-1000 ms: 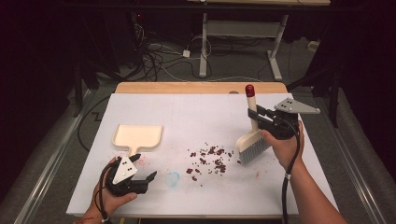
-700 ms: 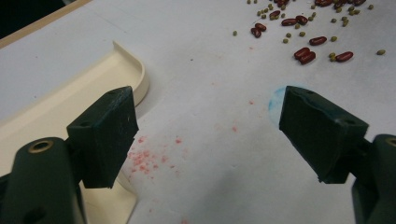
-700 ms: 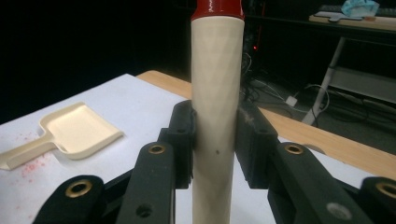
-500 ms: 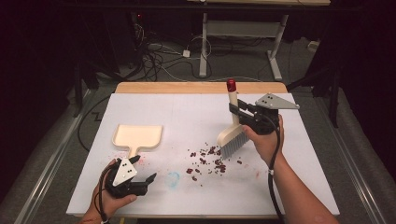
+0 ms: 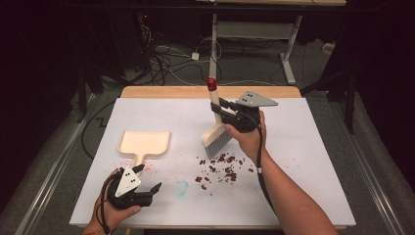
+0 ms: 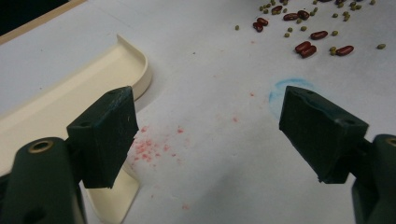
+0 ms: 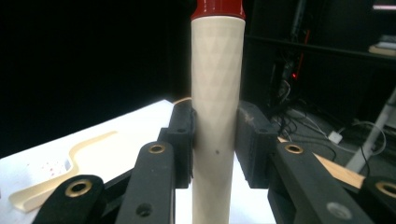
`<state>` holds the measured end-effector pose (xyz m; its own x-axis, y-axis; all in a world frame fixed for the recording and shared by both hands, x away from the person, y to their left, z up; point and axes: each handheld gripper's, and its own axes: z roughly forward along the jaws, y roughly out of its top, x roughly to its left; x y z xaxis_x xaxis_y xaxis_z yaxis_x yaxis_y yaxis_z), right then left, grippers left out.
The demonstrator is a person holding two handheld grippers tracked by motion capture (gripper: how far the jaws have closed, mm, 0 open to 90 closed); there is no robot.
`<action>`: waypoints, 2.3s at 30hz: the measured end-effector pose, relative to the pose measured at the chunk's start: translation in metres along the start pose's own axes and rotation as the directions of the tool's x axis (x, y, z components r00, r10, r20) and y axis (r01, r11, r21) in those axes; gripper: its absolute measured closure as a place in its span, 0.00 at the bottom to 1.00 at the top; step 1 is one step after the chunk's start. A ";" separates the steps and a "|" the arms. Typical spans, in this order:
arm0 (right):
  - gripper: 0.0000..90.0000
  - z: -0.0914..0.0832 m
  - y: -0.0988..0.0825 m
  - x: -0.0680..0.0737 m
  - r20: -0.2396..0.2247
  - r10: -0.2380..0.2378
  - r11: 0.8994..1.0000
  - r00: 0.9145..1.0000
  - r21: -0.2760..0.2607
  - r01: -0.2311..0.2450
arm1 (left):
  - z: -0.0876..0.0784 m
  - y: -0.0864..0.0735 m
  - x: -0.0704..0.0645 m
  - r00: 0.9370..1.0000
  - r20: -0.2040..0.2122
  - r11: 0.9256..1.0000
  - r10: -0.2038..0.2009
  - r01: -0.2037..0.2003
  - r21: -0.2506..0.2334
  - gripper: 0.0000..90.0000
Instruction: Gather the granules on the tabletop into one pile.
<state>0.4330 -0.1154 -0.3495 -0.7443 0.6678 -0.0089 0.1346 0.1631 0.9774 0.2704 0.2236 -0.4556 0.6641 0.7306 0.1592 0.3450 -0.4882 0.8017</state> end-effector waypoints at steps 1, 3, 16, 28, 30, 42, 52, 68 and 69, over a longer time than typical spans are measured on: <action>0.78 0.011 0.001 0.005 0.001 -0.011 1.000 1.000 -0.003 0.011 | 0.001 0.000 0.000 1.000 0.001 1.000 0.002 -0.002 -0.002 0.21; 0.78 0.017 0.001 0.007 -0.006 -0.010 1.000 1.000 -0.007 0.010 | 0.001 0.001 0.000 1.000 0.002 1.000 0.008 -0.008 0.000 0.21; 0.78 0.084 -0.017 0.036 -0.089 -0.009 1.000 0.996 -0.002 0.009 | 0.000 -0.002 0.001 1.000 0.008 1.000 0.009 -0.009 -0.001 0.21; 0.78 0.064 -0.034 0.042 -0.136 -0.050 0.999 0.990 -0.026 0.047 | -0.002 -0.003 0.000 1.000 0.012 1.000 0.022 -0.022 0.004 0.21; 0.78 0.053 -0.038 0.041 -0.146 -0.047 0.998 0.988 -0.038 0.042 | -0.002 -0.003 0.000 1.000 0.012 1.000 0.025 -0.025 0.007 0.21; 0.78 -0.009 -0.055 0.028 -0.131 -0.045 0.997 0.990 -0.070 0.036 | 0.002 -0.001 -0.005 0.998 0.016 0.998 0.061 -0.062 0.025 0.21; 0.78 -0.051 -0.059 0.029 -0.107 -0.091 0.994 0.990 -0.066 0.084 | 0.003 0.000 -0.007 0.998 0.024 0.998 0.055 -0.056 0.037 0.21; 0.78 -0.071 -0.044 0.038 -0.108 -0.063 0.991 0.992 -0.123 0.050 | 0.007 0.003 -0.007 0.997 0.034 0.997 0.067 -0.068 0.044 0.21; 0.78 -0.071 -0.044 0.038 -0.108 -0.063 0.991 0.992 -0.123 0.050 | 0.007 0.003 -0.006 0.997 0.032 0.997 0.065 -0.066 0.044 0.21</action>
<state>0.3526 -0.1492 -0.3779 -0.8173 0.5742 -0.0476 0.0162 0.1055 0.9943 0.2720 0.2138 -0.4579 0.7061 0.6816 0.1919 0.3290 -0.5558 0.7634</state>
